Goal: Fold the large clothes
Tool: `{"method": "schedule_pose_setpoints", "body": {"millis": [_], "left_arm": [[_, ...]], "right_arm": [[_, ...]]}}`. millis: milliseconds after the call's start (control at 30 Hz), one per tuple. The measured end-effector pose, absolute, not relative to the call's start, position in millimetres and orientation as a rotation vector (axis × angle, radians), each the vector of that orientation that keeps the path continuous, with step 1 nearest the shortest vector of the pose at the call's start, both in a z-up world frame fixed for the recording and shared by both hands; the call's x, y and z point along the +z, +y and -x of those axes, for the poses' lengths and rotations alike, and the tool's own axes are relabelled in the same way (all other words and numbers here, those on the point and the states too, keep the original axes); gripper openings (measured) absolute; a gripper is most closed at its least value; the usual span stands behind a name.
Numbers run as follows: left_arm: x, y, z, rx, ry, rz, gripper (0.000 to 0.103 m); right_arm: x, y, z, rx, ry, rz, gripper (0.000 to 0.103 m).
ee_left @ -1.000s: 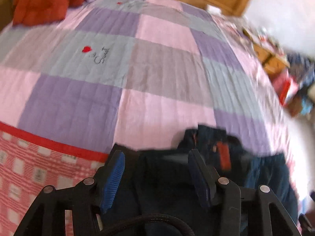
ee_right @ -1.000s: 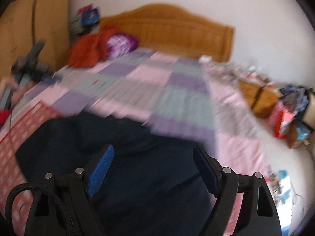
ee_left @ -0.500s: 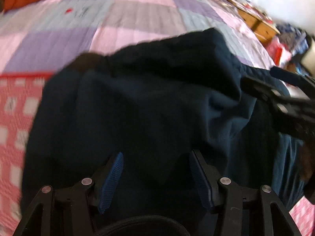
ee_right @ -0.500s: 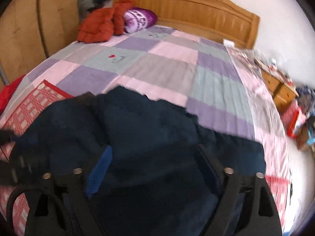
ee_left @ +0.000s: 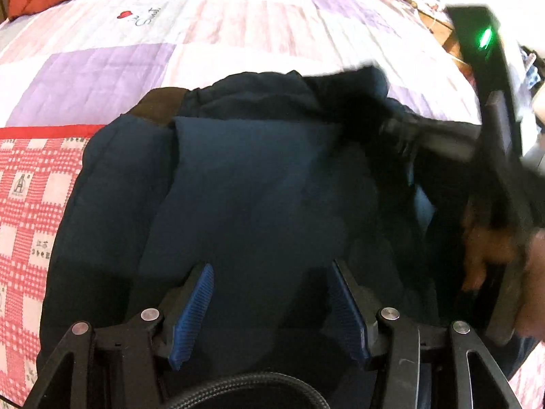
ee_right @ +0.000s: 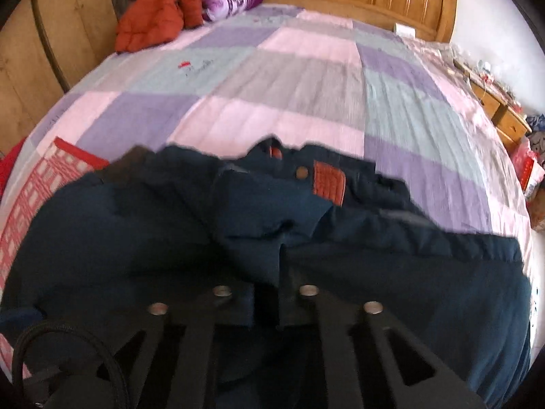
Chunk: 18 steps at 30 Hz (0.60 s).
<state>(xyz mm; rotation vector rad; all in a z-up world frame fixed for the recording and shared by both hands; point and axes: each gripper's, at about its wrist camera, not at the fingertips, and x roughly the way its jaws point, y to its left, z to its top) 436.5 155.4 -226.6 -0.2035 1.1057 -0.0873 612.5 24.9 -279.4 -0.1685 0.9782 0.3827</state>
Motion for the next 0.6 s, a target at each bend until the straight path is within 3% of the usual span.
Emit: {"method": "schedule_pose_setpoints", "body": {"millis": [267, 400, 500, 567, 600], "left_arm": [[-202, 153, -459, -0.103, 1.039, 0.212, 0.059], [-204, 147, -472, -0.084, 1.030, 0.208, 0.061], [-223, 142, -481, -0.077, 1.071, 0.224, 0.061], [-235, 135, -481, -0.068, 1.075, 0.194, 0.061], [-238, 133, -479, -0.066, 1.063, 0.177, 0.063]], "right_arm": [[-206, 21, -679, 0.275, 0.809, 0.169, 0.004], [-235, 14, -715, 0.259, 0.959, 0.159, 0.006], [-303, 7, -718, 0.312, 1.258, 0.108, 0.024], [-297, -2, -699, 0.336, 1.208, 0.078, 0.031], [-289, -9, -689, 0.345, 1.172, 0.065, 0.042]]}}
